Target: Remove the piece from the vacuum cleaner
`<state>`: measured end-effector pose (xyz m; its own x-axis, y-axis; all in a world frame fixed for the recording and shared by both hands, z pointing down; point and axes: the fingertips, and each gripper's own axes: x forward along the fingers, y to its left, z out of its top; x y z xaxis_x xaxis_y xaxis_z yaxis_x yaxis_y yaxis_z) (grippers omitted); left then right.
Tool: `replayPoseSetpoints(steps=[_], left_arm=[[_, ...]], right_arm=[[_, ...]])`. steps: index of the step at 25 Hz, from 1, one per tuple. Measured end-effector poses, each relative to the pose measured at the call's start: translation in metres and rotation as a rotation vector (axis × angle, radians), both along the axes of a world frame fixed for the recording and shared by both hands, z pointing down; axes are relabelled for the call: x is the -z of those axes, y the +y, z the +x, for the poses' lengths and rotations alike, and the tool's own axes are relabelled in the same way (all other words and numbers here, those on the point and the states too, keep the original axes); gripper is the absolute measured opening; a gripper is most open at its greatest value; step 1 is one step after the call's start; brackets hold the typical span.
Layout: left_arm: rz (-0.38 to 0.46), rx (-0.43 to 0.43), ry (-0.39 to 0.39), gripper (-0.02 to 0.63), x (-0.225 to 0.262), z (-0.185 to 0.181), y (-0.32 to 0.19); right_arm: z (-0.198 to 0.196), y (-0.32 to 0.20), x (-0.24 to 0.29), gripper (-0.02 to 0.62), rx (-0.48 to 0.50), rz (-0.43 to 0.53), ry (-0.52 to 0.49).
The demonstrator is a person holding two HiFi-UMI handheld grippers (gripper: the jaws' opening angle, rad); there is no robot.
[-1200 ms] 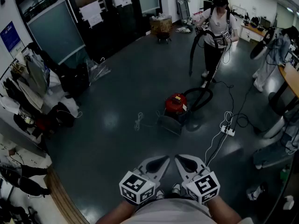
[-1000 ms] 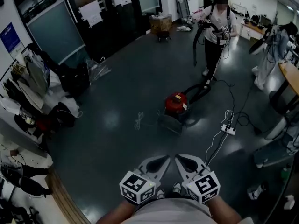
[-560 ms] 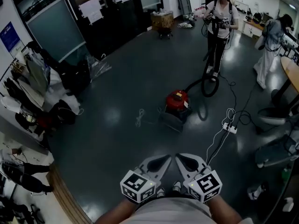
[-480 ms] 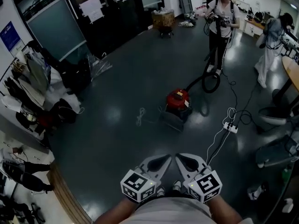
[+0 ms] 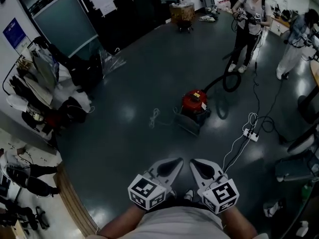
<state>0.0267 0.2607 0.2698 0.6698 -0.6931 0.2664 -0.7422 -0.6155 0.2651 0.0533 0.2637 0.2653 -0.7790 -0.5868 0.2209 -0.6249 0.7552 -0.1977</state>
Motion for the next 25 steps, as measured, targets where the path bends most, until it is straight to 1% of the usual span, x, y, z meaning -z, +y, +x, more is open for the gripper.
replayPoseSetpoints(steps=[6, 12, 17, 20, 25], left_arm=[[0.007, 0.016, -0.001, 0.005, -0.001, -0.004, -0.024], [0.003, 0.016, 0.011, 0.005, -0.011, -0.015, -0.066], [0.001, -0.008, 0.013, 0.005, -0.021, -0.033, -0.119], [0.006, -0.039, -0.009, 0.005, -0.032, -0.046, -0.158], [0.015, -0.112, -0.051, 0.005, -0.047, -0.071, -0.231]], right_arm=[[-0.001, -0.024, -0.004, 0.012, 0.004, -0.001, -0.004], [-0.011, -0.064, -0.018, 0.012, -0.010, -0.021, 0.007], [-0.028, -0.114, -0.029, 0.012, -0.023, -0.040, 0.023], [-0.042, -0.154, -0.037, 0.012, -0.038, -0.049, 0.033], [-0.068, -0.223, -0.054, 0.012, -0.083, -0.091, 0.055]])
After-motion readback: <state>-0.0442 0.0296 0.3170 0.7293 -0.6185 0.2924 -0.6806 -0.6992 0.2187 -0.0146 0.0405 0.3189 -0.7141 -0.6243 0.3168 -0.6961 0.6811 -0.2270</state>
